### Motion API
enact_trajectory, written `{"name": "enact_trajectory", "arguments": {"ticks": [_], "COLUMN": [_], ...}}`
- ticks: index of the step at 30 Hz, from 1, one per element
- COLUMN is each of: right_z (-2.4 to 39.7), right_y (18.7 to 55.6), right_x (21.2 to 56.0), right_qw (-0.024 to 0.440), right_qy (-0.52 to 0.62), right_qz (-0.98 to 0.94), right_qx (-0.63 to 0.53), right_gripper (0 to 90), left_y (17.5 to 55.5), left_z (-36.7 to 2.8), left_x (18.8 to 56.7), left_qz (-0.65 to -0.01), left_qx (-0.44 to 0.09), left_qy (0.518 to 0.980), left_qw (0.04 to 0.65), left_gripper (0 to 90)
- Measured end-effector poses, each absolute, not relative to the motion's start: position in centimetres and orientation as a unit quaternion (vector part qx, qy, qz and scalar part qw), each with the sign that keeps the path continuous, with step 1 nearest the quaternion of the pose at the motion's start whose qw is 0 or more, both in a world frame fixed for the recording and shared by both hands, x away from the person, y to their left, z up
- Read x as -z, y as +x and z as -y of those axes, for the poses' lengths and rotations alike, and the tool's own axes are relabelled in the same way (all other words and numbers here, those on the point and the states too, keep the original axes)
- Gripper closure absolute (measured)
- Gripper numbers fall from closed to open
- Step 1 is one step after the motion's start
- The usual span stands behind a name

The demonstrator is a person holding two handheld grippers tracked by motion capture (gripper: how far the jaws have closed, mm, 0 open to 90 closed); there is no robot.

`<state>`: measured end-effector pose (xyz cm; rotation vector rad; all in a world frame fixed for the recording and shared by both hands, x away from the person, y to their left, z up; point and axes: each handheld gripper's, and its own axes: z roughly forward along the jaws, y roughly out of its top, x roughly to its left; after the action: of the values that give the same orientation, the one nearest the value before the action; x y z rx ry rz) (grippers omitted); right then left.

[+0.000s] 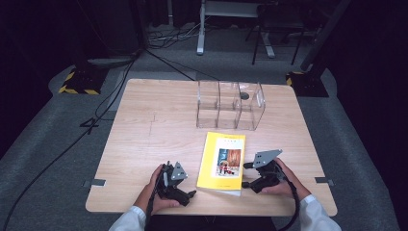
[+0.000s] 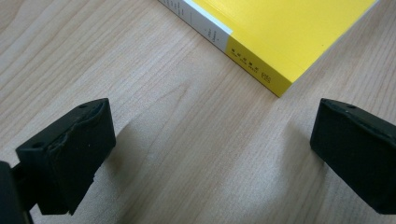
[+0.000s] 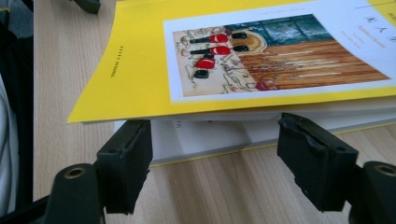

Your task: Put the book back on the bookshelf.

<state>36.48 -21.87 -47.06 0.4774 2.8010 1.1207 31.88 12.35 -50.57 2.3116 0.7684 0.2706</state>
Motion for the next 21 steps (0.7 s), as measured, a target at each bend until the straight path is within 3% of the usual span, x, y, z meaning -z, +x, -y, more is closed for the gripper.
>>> {"name": "enact_trajectory", "arguments": {"ticks": [9, 10, 12, 13, 15, 17, 19, 21], "right_z": [22.0, 21.9, 21.7, 21.7, 21.6, 21.4, 21.2, 21.0], "right_y": [36.3, 36.2, 36.1, 36.0, 35.9, 35.7, 35.5, 35.5], "right_x": [46.9, 46.9, 46.7, 46.6, 46.2, 45.9, 45.6, 45.4], "right_qw": [0.046, 0.046, 0.051, 0.053, 0.051, 0.053, 0.06, 0.065], "right_qy": [0.166, 0.167, 0.166, 0.167, 0.166, 0.164, 0.163, 0.167], "right_qz": [-0.905, -0.904, -0.902, -0.9, -0.895, -0.891, -0.89, -0.886], "right_qx": [-0.39, -0.391, -0.396, -0.4, -0.411, -0.42, -0.422, -0.428], "right_gripper": [27.5, 27.5, 27.5, 27.4, 27.5, 27.8, 28.0, 28.5], "left_y": [31.4, 31.3, 31.0, 30.9, 30.6, 30.2, 29.8, 29.5], "left_z": [-11.9, -11.8, -11.5, -11.3, -10.9, -9.9, -8.4, -6.8], "left_x": [50.4, 50.3, 49.9, 49.6, 49.1, 48.2, 47.8, 47.7], "left_qz": [-0.294, -0.292, -0.277, -0.273, -0.274, -0.251, -0.233, -0.219], "left_qx": [-0.103, -0.101, -0.1, -0.1, -0.1, -0.097, -0.1, -0.098], "left_qy": [0.889, 0.889, 0.891, 0.889, 0.882, 0.878, 0.88, 0.886], "left_qw": [0.335, 0.337, 0.347, 0.355, 0.37, 0.395, 0.402, 0.397], "left_gripper": [1.5, 4.0, 22.2, 25.0, 12.7, 21.5, 14.7, 20.3]}}
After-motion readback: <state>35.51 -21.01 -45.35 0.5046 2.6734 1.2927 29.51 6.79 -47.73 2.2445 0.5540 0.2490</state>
